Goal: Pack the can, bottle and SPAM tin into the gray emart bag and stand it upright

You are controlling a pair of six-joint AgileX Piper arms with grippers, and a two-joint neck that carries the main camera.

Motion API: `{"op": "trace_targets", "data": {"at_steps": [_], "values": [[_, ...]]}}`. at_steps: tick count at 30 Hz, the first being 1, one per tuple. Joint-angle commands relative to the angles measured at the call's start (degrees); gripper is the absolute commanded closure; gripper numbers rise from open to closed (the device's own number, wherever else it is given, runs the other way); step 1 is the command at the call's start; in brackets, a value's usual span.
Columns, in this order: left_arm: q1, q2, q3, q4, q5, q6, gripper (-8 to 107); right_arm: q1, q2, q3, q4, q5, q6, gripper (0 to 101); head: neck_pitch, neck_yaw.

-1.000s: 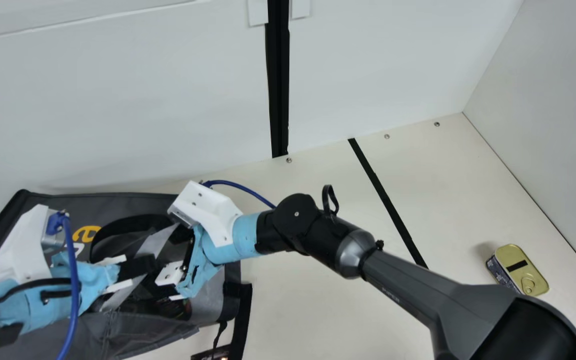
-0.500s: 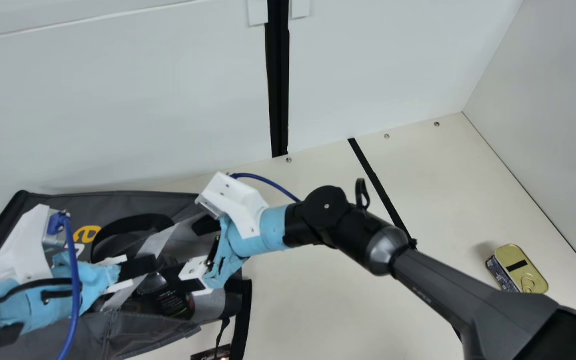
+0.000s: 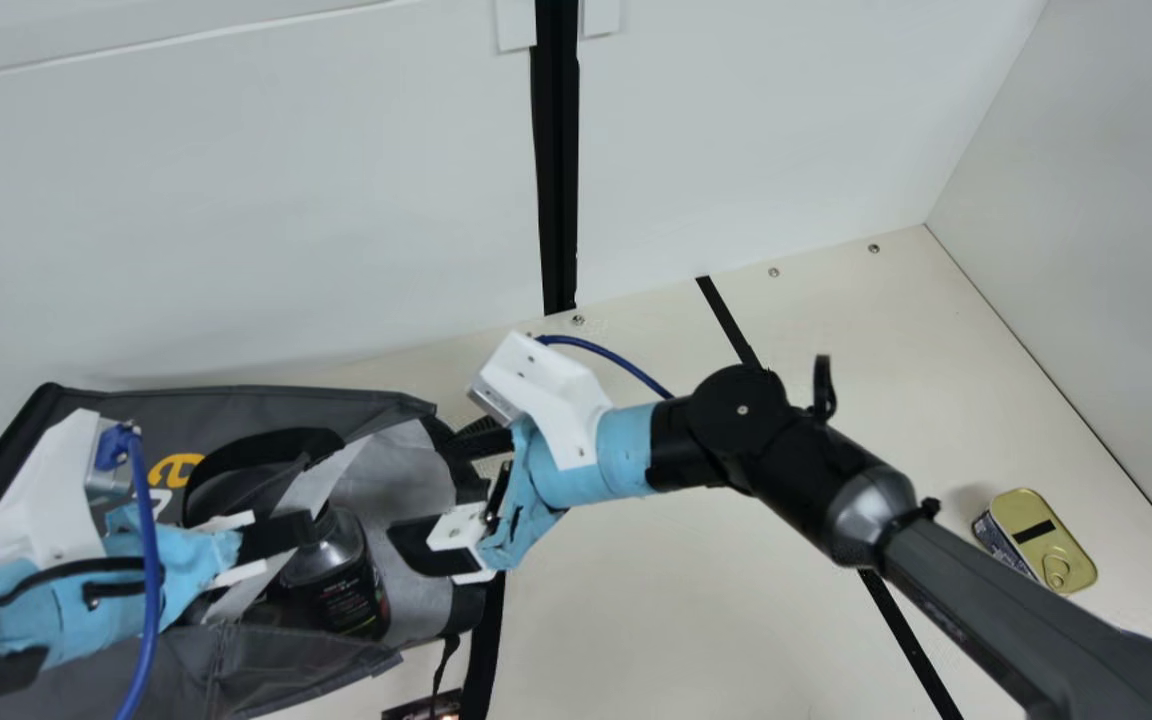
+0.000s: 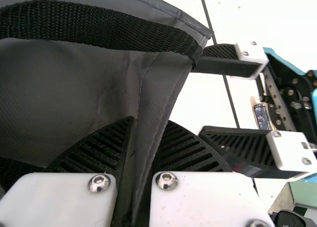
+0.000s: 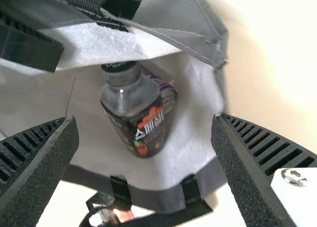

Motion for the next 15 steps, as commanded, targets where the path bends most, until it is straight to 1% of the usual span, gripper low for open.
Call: {"op": "trace_targets", "data": {"at_steps": [1,15], "values": [[0.00,0.00,0.00,0.00,0.00,0.00,107,-0.50,-1.31,0.81,-0.53,-0.19,0.58,6,-1.30,-0.05],[0.00,0.00,0.00,0.00,0.00,0.00,107,-3.12,-10.18,5.54,-6.16,-3.02,6.25,6,-1.30,-0.05]]}}
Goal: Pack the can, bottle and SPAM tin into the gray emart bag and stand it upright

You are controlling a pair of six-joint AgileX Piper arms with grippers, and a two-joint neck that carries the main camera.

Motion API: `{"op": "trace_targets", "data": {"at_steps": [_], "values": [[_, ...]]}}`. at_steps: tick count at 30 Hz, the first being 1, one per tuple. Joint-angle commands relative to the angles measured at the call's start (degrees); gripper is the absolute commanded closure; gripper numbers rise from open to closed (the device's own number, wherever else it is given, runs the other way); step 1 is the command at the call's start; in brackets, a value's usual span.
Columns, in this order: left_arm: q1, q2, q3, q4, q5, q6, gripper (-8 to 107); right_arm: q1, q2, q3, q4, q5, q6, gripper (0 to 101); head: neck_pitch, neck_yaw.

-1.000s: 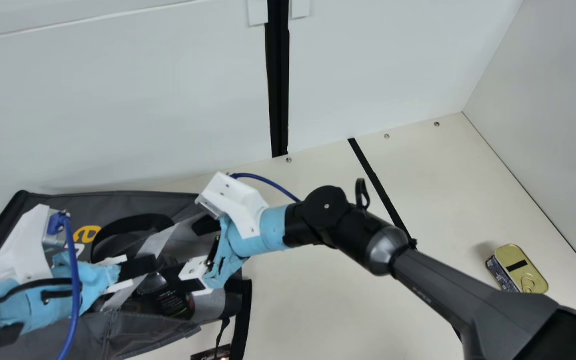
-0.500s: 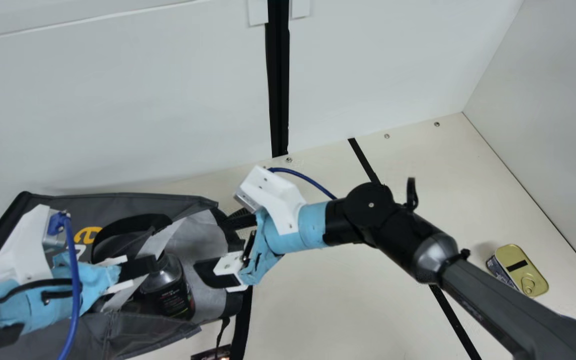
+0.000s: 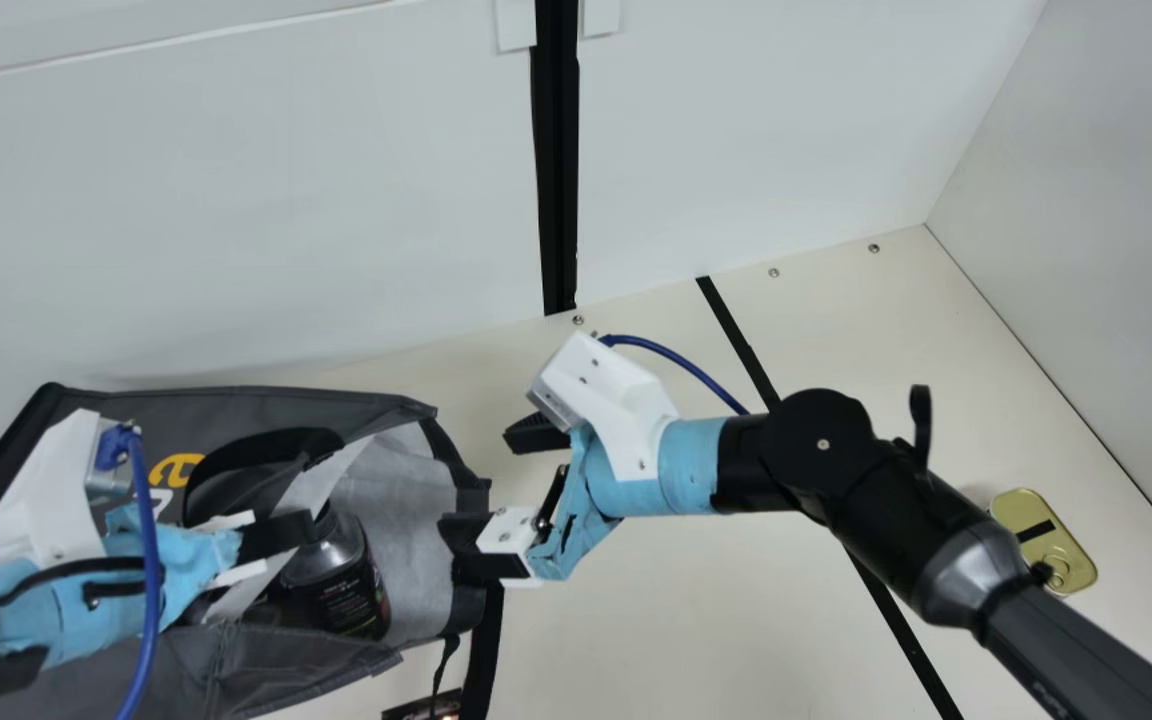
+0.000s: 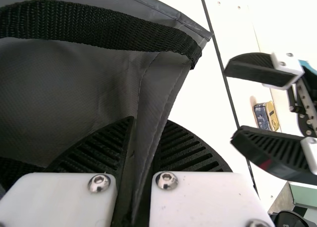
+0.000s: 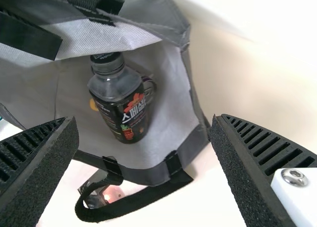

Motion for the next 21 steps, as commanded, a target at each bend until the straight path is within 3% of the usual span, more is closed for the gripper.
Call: {"op": "trace_targets", "data": {"at_steps": [1,21], "values": [[0.00,0.00,0.00,0.00,0.00,0.00,107,-0.44,-1.10,0.28,-0.94,-0.39,1.04,6,-1.30,-0.05],[0.00,0.00,0.00,0.00,0.00,0.00,107,-9.03,-10.43,1.90,-11.27,-0.42,10.25,6,-1.30,-0.05]]}}
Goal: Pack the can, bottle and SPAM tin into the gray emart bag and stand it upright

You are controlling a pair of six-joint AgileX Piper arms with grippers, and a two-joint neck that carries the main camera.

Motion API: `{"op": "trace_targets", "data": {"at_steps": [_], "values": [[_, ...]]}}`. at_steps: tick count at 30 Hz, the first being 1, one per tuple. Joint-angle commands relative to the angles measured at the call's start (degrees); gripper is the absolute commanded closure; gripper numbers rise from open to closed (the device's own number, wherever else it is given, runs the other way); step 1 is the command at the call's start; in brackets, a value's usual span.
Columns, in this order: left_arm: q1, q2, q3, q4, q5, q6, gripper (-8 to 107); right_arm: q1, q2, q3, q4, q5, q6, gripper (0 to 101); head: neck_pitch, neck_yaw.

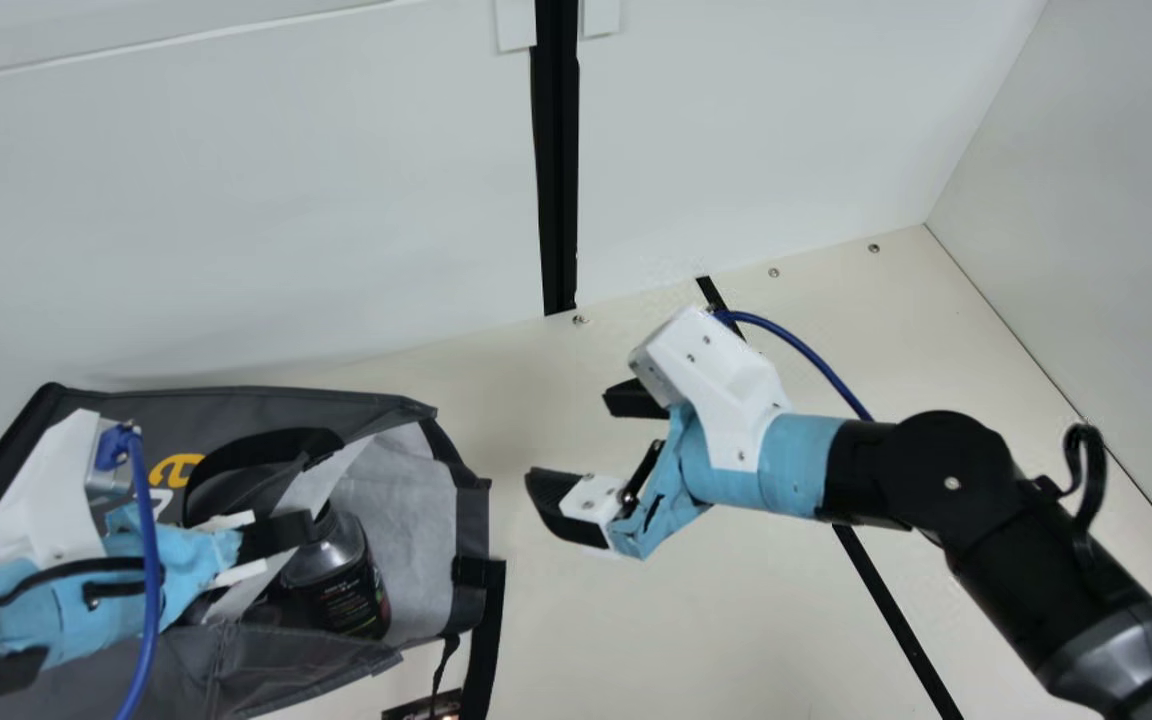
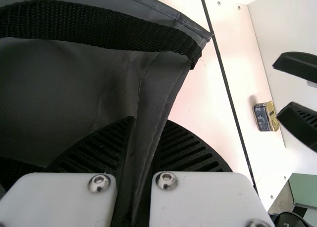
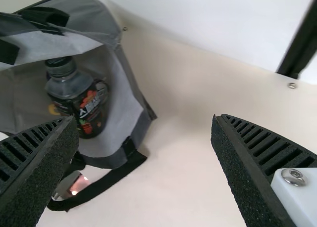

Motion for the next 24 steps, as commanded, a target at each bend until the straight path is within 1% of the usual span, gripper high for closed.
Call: {"op": "trace_targets", "data": {"at_steps": [1,13,18,24], "values": [[0.00,0.00,0.00,0.00,0.00,0.00,107,-0.81,-0.65,0.07,-1.12,0.07,0.89,6,-1.30,-0.05],[0.00,0.00,0.00,0.00,0.00,0.00,107,-5.54,-5.31,0.67,-7.48,0.02,6.75,6,-1.30,-0.05],[0.00,0.00,0.00,0.00,0.00,0.00,107,-7.43,-6.49,0.51,-10.40,-0.05,8.61,6,-1.30,-0.05],[0.00,0.00,0.00,0.00,0.00,0.00,107,-10.40,-7.64,0.02,-13.32,0.69,10.03,6,-1.30,-0.05]]}}
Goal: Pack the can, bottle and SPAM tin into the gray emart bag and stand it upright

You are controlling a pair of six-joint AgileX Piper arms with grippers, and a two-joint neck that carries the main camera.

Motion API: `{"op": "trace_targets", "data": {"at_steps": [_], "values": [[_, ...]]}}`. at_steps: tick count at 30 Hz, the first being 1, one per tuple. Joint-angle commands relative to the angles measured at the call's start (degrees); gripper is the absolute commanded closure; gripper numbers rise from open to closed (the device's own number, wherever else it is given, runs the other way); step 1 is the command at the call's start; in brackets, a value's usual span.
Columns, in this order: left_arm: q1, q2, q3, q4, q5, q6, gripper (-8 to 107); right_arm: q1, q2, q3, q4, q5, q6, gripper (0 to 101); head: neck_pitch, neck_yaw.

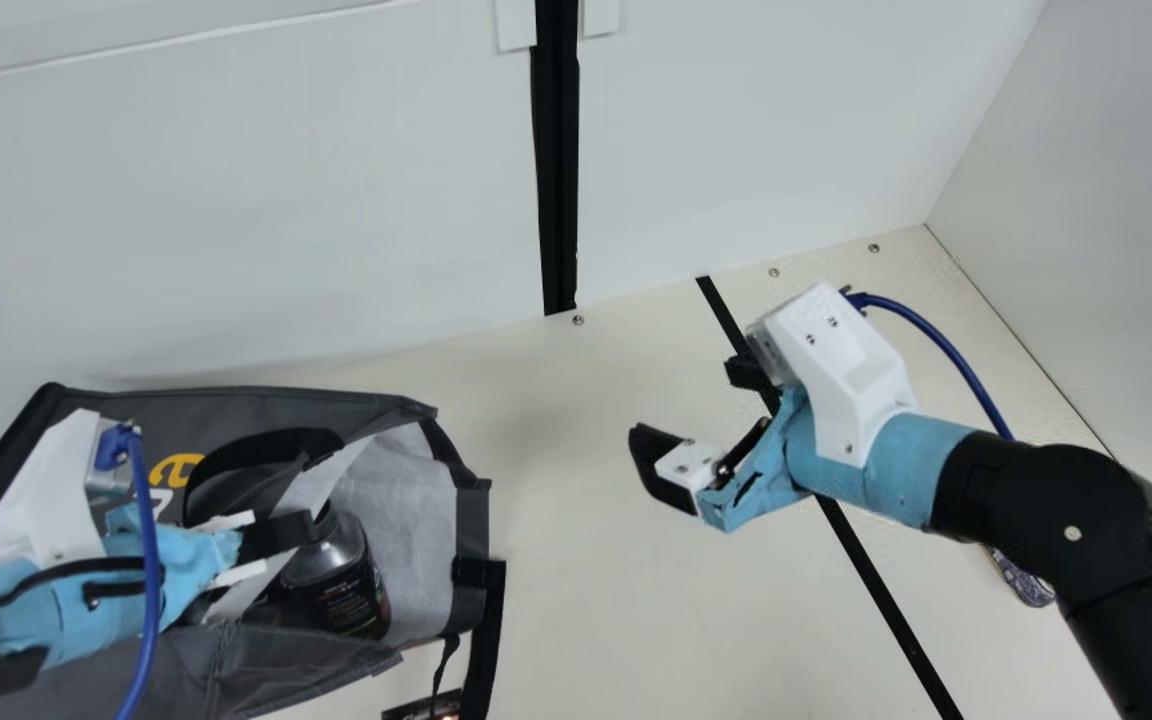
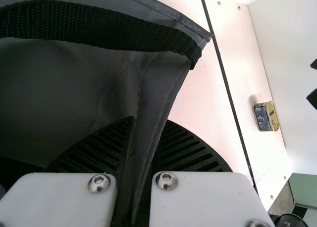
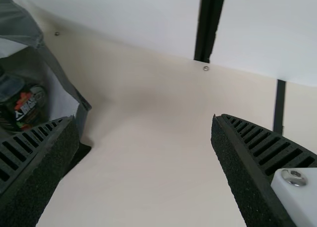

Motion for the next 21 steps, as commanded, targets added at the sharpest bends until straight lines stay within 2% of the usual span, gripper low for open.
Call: {"op": "trace_targets", "data": {"at_steps": [1,11,21], "values": [[0.00,0.00,0.00,0.00,0.00,0.00,107,-1.19,-0.31,-0.27,-0.86,0.37,0.28,6,-1.30,-0.05],[0.00,0.00,0.00,0.00,0.00,0.00,107,-7.86,-2.73,-1.63,-4.89,3.00,2.04,6,-1.30,-0.05],[0.00,0.00,0.00,0.00,0.00,0.00,107,-12.70,-6.53,-1.44,-12.73,3.85,9.60,6,-1.30,-0.05]]}}
